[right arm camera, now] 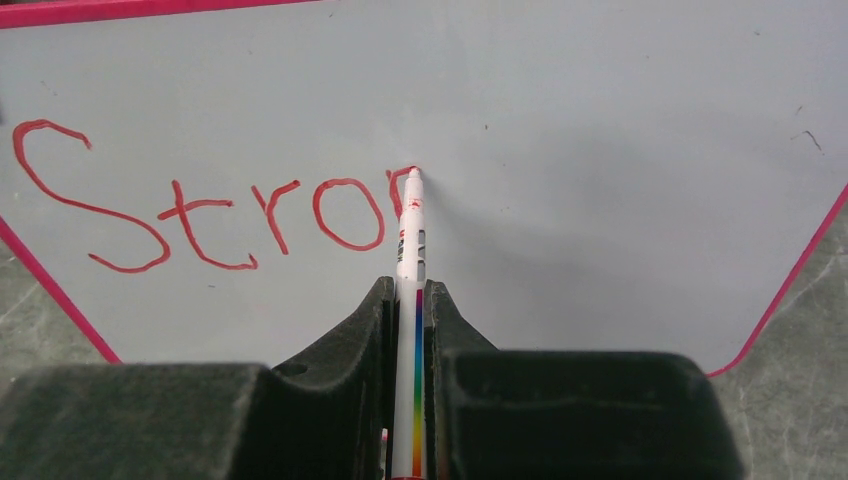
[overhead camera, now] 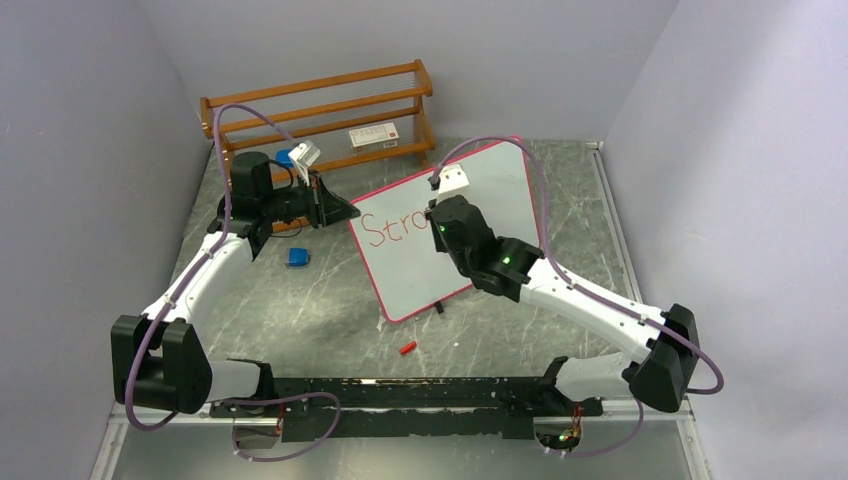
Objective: Write a sentence on the whiteboard
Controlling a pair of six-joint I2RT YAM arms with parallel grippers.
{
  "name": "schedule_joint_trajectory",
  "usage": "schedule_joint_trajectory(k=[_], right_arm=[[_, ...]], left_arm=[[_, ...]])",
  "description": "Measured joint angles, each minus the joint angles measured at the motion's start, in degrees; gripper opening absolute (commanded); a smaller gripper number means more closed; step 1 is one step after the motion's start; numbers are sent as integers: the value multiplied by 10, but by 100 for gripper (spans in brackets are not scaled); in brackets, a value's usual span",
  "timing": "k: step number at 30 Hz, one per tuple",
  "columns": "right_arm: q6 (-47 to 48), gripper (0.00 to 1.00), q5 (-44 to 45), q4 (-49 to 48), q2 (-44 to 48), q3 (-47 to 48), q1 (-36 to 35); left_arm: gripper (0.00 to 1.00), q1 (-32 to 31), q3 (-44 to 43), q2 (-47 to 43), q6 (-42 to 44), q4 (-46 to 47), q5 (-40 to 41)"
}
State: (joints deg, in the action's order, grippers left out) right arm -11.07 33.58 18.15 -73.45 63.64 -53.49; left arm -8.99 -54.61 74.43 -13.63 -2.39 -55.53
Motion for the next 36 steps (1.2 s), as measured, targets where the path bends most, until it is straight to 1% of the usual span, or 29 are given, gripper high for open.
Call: schedule_joint_trajectory(k=[17, 36], right_arm=[[-5, 0, 2, 2, 3, -2, 13], [-29, 0, -10, 29, 21, -34, 14]], left_arm=[[5, 0, 0, 0, 2, 0, 0], [5, 0, -1, 0, 3, -2, 2]])
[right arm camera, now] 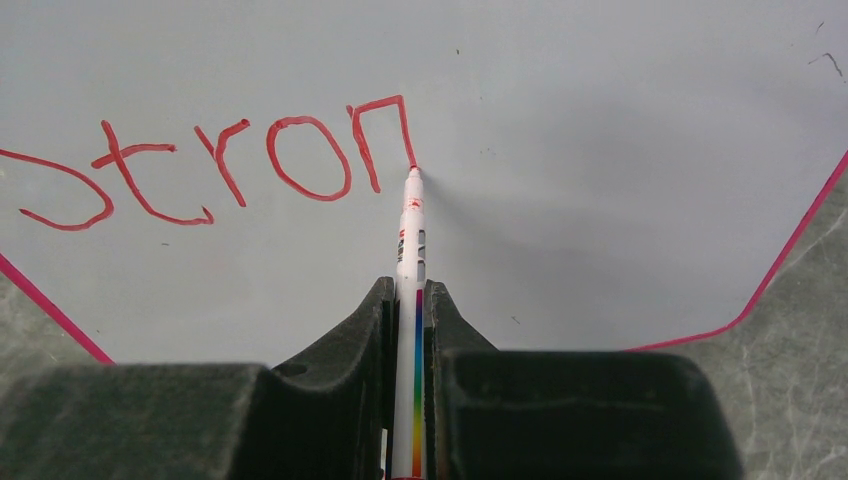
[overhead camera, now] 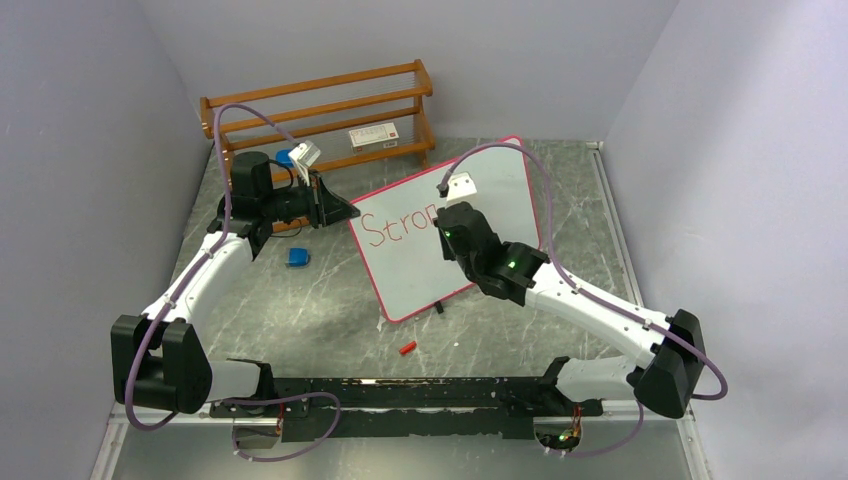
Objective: Write a sentence on the whiteboard
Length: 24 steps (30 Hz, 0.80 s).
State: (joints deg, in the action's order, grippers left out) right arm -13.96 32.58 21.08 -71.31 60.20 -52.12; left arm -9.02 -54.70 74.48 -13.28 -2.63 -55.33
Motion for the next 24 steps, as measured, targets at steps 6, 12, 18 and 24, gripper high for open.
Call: schedule_joint_trajectory(k=[6, 12, 18, 24], right_arm=[[-2, 0, -1, 1, 2, -3, 0], [-2, 0, -1, 2, 2, -3, 0], [-2, 0, -2, 2, 9, -7, 0], [-1, 0, -5, -3, 41, -16, 0]], left_arm=[[5, 0, 0, 0, 0, 0, 0], [5, 0, 0, 0, 0, 0, 0], [5, 0, -1, 0, 0, -2, 0], [5, -1, -1, 0, 0, -2, 0]])
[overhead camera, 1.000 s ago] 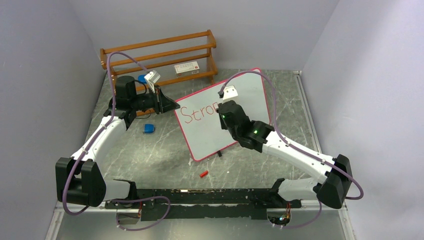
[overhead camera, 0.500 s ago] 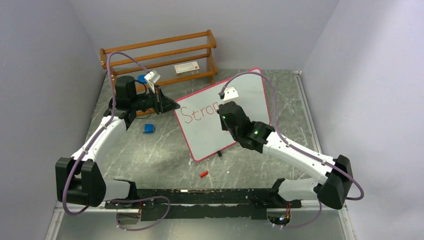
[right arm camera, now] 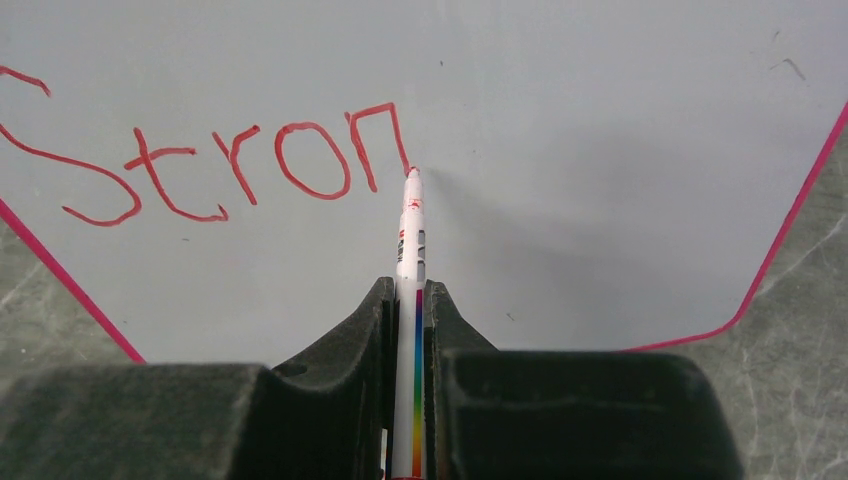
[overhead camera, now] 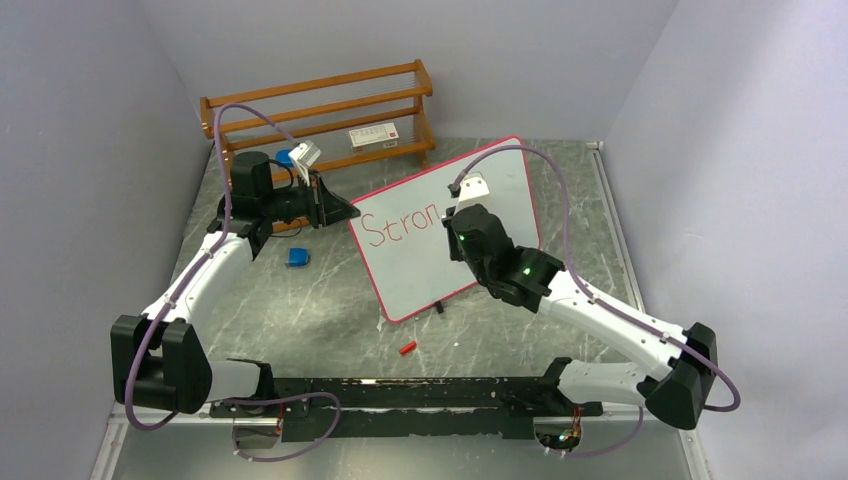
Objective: Write a sentence on the whiteboard
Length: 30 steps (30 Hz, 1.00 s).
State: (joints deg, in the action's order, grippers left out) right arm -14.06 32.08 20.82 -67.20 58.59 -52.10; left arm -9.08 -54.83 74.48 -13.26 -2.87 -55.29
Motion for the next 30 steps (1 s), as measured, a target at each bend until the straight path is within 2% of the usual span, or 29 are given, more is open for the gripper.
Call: schedule_joint_trajectory(k=[9, 30], right_arm=[[8, 0, -13, -12, 12, 0, 31], [22, 0, -32, -41, -19, 0, 48]], left_arm=[[5, 0, 0, 0, 0, 0, 0], [5, 0, 0, 0, 0, 0, 0]])
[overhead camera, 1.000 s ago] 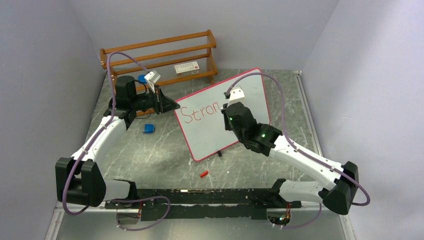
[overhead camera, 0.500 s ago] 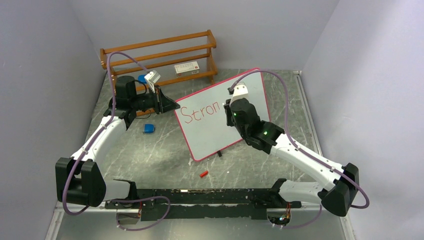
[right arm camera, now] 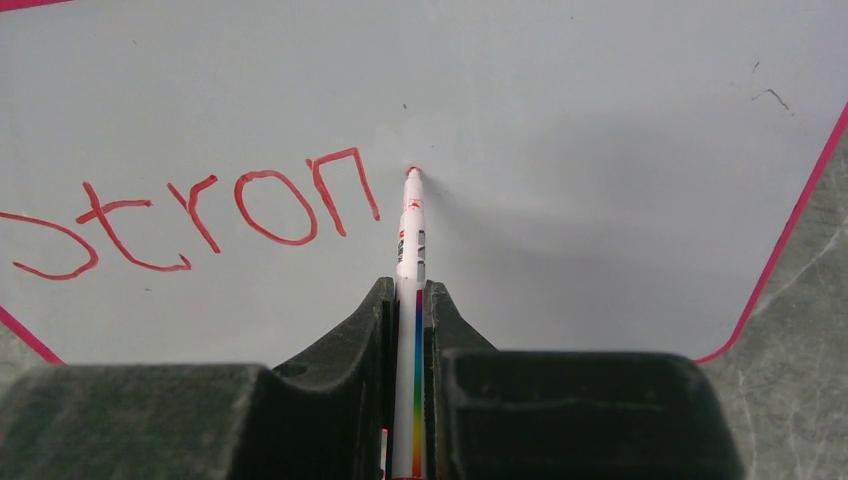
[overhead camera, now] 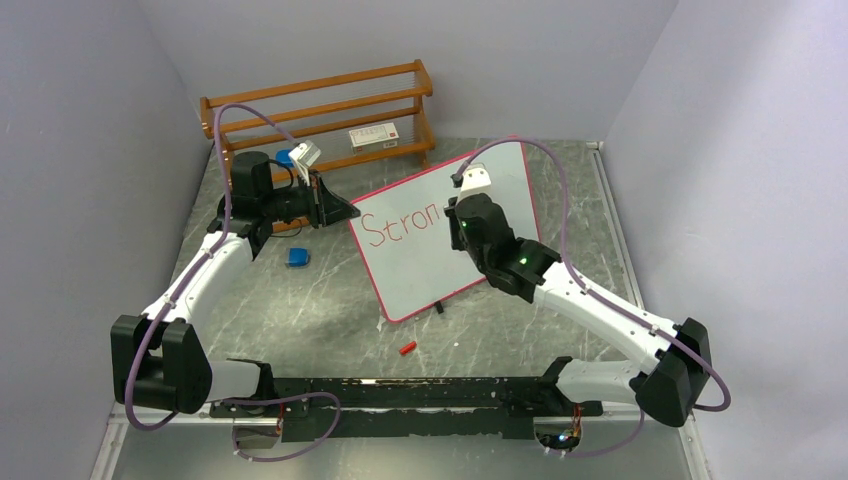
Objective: Write a sentence on the whiteboard
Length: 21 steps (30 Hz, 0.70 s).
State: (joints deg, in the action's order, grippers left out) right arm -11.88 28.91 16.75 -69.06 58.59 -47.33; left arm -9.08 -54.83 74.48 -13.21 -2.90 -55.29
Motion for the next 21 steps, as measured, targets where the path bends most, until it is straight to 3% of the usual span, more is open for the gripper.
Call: schedule_joint_trajectory(k=[21], right_arm=[[16, 0, -1, -17, -12, 14, 5]], left_arm=[[5, 0, -1, 3, 3, 0, 0]])
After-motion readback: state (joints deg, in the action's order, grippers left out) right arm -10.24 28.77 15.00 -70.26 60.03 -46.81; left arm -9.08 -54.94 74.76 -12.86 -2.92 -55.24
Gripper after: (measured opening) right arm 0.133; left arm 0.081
